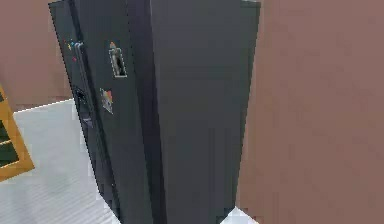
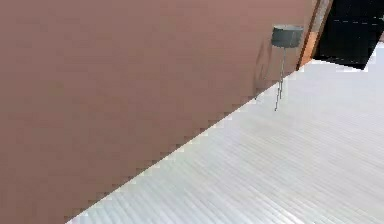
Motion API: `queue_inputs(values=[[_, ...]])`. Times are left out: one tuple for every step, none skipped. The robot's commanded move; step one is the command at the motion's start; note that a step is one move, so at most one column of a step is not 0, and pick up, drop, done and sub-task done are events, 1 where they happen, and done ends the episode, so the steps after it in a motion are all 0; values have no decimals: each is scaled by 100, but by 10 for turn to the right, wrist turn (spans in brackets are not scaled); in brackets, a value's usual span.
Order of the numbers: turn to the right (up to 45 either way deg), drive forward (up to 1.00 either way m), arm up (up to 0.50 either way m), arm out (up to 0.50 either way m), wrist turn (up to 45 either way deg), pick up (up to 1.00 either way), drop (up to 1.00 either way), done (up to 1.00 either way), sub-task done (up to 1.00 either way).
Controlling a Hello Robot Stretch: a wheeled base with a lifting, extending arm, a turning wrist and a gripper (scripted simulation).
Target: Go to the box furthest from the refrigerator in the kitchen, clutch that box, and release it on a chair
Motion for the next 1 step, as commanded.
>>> queue_inputs(values=[[450, 0, 0, 0, 0, 0, 0, 0, 0]])
